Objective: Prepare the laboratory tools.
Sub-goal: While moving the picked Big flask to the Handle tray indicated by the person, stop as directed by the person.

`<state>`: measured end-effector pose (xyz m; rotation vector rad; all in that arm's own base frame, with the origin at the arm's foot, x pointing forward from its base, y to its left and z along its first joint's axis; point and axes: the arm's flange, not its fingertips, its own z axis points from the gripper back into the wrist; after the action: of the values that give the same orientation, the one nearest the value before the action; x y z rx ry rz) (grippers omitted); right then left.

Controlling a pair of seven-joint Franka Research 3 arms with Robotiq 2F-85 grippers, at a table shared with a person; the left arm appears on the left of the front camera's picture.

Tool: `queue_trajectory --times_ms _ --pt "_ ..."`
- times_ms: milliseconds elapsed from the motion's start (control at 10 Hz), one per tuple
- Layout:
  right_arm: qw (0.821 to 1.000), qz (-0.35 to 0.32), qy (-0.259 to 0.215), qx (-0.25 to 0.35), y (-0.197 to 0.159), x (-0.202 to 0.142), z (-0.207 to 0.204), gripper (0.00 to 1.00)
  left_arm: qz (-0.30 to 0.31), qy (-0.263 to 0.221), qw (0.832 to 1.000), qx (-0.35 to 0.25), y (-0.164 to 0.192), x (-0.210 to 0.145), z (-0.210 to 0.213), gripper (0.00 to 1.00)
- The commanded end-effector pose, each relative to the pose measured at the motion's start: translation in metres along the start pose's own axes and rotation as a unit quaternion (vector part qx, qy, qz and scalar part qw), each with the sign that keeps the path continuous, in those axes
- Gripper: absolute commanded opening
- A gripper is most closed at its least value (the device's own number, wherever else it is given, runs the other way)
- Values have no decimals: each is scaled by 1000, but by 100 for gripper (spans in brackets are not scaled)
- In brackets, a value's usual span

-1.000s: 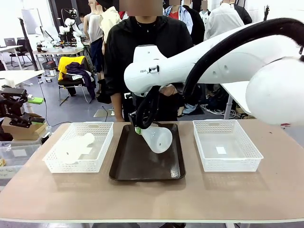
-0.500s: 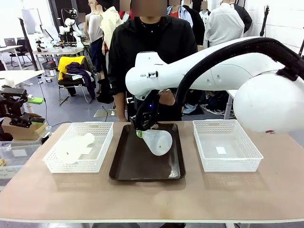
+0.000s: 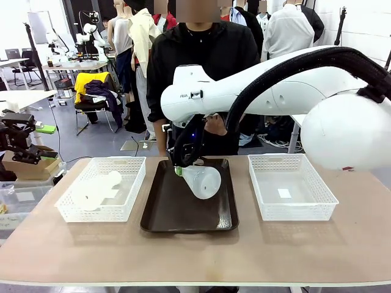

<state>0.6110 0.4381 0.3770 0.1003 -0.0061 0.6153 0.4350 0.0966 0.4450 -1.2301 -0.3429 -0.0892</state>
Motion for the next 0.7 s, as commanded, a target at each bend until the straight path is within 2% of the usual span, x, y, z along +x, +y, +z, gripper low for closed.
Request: queue_trajectory --times_ms 0,600 --pt "1000 1 -3 -3 1 -3 4 0 -8 -1 1000 0 -1 -1 1 100" --pt "1000 1 -3 -3 1 -3 4 0 -8 -1 1000 0 -1 -1 1 100"
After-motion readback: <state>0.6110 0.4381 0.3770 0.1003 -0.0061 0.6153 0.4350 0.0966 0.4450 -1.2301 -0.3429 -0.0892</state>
